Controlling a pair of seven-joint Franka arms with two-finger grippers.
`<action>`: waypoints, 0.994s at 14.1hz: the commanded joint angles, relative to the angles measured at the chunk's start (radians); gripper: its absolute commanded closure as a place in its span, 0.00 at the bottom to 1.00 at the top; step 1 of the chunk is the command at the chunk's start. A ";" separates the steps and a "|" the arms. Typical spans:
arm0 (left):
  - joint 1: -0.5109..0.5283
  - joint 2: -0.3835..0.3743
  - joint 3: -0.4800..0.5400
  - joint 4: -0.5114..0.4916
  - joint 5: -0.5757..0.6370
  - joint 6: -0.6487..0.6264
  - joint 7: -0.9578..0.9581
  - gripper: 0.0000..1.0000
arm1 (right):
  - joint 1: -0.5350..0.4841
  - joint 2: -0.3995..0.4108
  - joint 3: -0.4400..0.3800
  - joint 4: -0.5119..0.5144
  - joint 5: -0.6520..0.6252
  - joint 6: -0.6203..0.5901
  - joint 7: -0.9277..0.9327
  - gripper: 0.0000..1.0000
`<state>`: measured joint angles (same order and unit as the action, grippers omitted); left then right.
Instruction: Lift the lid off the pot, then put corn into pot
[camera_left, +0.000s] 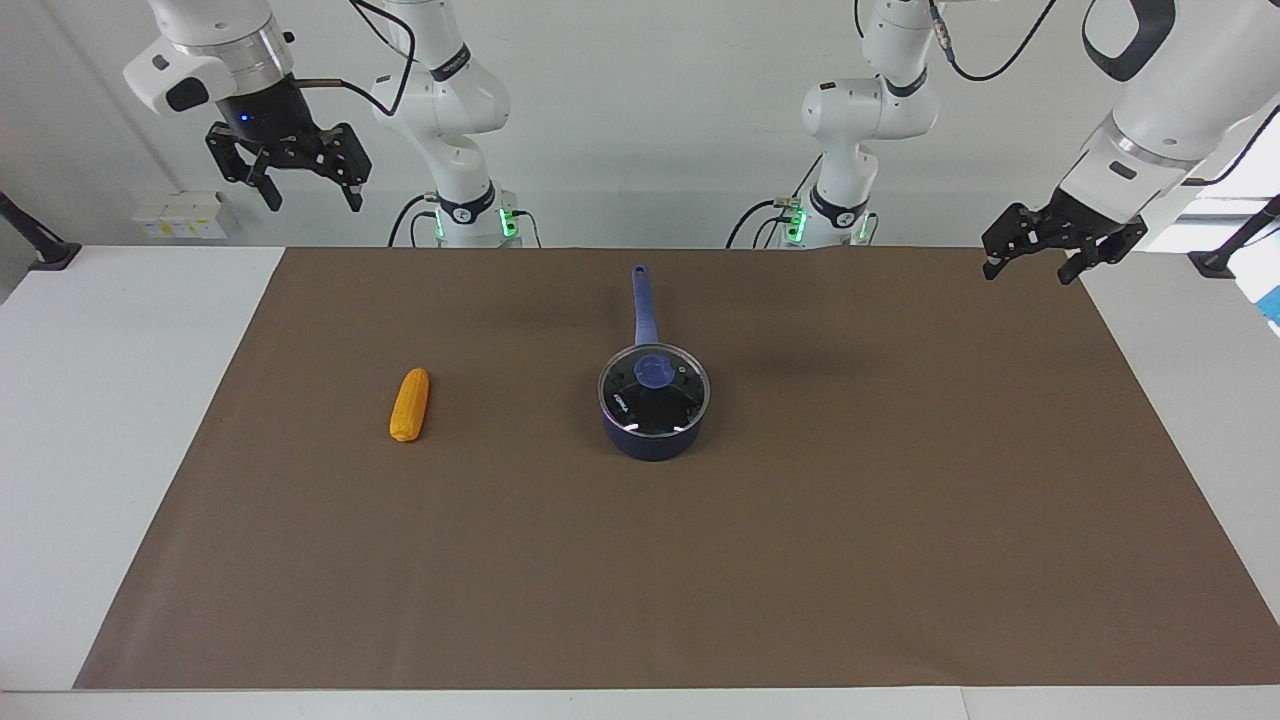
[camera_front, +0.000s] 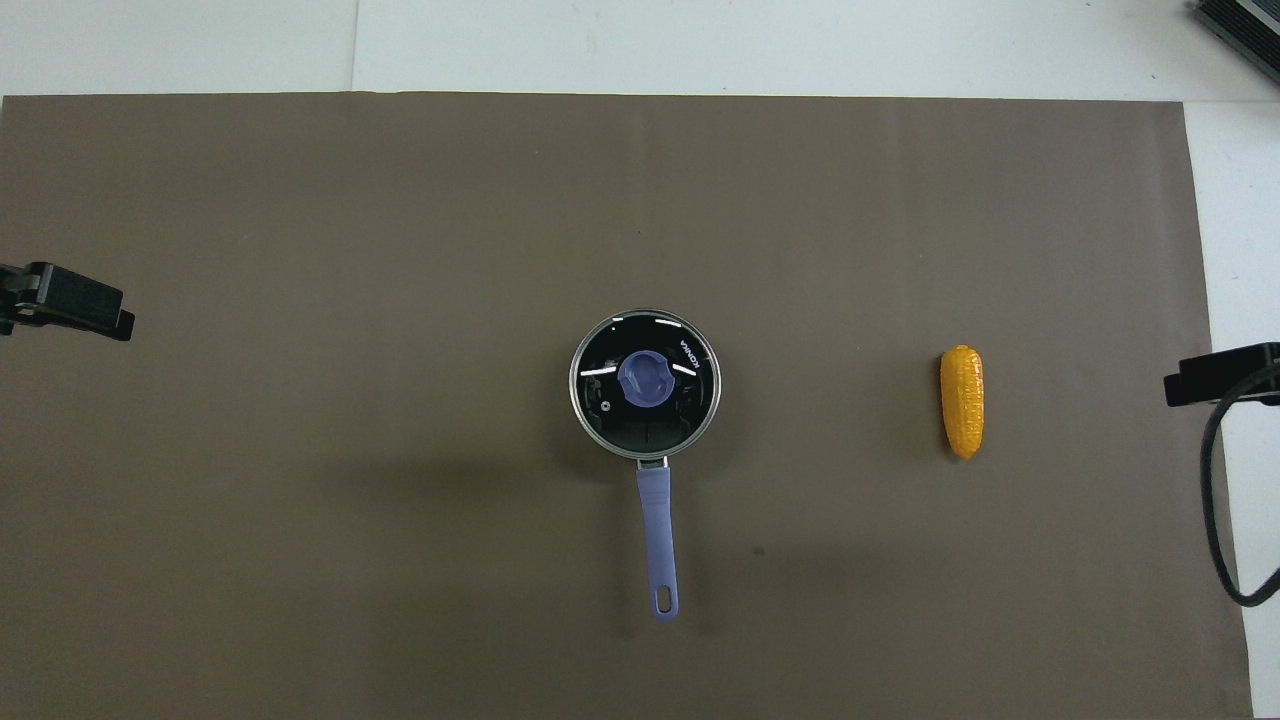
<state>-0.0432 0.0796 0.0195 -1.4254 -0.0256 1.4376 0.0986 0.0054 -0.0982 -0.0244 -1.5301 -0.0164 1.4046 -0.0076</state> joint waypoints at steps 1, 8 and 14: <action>0.000 -0.003 -0.003 0.022 0.019 -0.010 0.019 0.00 | -0.005 -0.009 0.008 -0.001 0.006 -0.007 0.018 0.00; -0.004 -0.012 -0.003 0.010 0.006 0.012 0.012 0.00 | -0.005 -0.009 0.006 -0.001 0.006 -0.007 0.018 0.00; -0.047 -0.012 -0.027 -0.038 0.000 0.043 0.003 0.00 | -0.002 -0.020 0.012 -0.009 -0.002 -0.032 0.023 0.00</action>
<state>-0.0529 0.0789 -0.0105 -1.4316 -0.0266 1.4474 0.1007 0.0064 -0.0985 -0.0218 -1.5301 -0.0161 1.3991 -0.0076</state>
